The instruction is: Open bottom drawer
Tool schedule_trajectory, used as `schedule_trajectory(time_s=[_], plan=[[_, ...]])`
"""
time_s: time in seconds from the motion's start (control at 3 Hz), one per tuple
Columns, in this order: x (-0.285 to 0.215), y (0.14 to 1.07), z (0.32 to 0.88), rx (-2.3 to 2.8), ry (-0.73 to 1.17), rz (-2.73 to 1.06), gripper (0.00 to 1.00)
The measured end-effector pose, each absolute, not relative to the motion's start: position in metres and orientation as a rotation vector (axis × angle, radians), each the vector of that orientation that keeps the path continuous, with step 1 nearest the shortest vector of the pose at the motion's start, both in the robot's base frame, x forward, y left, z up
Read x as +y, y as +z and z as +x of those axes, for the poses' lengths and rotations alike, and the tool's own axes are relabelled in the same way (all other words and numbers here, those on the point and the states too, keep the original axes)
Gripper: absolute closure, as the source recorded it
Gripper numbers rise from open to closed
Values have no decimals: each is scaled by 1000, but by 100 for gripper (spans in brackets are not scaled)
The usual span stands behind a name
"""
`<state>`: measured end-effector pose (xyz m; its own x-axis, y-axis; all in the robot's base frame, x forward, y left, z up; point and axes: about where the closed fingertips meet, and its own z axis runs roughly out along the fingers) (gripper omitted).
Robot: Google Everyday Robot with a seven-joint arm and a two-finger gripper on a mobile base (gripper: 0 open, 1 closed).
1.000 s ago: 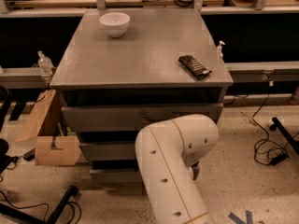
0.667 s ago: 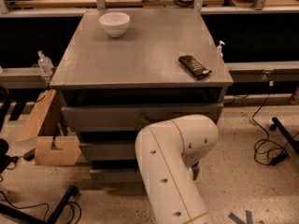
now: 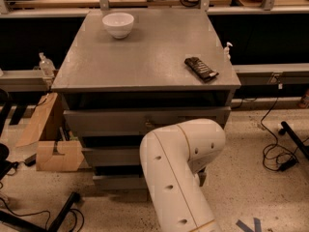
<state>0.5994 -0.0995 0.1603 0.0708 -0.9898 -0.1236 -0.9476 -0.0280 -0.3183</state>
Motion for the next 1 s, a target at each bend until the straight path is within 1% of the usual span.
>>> schedule_trajectory(time_s=[0.33,0.67,1.0], plan=[[-99,159,598,1941,-183,-2038,47],[-99,160,598,1946,-179,-2033,71],[-99,162,598,1946,-179,-2033,93]])
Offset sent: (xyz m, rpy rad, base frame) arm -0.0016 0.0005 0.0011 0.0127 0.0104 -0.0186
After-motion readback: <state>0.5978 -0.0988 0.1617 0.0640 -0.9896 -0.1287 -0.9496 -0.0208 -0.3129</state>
